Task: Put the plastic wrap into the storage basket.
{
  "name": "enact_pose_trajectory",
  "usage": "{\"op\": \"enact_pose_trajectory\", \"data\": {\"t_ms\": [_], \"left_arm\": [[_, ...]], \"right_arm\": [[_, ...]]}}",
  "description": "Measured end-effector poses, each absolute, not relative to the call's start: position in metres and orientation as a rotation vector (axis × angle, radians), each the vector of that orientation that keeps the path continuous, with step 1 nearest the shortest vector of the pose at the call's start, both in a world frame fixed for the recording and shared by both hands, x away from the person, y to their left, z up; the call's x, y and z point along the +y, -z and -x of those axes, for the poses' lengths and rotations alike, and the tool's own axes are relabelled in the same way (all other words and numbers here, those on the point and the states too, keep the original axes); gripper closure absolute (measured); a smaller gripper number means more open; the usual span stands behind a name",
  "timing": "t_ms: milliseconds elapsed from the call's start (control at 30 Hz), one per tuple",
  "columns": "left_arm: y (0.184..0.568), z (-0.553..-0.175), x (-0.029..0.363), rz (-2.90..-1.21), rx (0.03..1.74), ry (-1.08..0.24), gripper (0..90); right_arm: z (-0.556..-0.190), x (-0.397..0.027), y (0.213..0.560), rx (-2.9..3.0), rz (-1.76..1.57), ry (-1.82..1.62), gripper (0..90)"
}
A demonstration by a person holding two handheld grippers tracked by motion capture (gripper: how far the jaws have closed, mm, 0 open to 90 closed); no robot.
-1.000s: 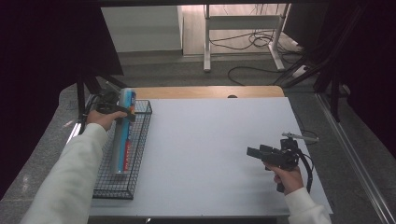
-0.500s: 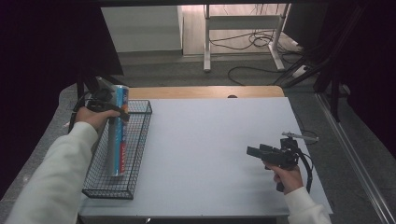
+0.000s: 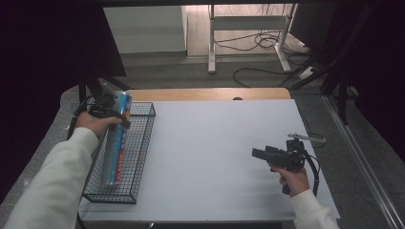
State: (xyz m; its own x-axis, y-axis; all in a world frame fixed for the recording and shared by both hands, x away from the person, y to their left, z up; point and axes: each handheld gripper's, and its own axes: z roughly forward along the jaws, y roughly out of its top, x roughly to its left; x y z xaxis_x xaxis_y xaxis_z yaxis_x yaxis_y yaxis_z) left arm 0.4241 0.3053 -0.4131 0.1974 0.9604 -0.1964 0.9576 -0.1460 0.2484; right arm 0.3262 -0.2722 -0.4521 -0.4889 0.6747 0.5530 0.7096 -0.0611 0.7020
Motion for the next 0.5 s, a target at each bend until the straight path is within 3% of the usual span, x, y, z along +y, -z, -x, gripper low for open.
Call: {"op": "enact_pose_trajectory", "data": {"t_ms": [500], "left_arm": [[0.459, -0.455, 0.296, -2.152, 1.853, 0.012, 32.0]], "right_arm": [[-0.324, -0.275, 0.455, -2.132, 1.592, 1.620, 11.1]]}}
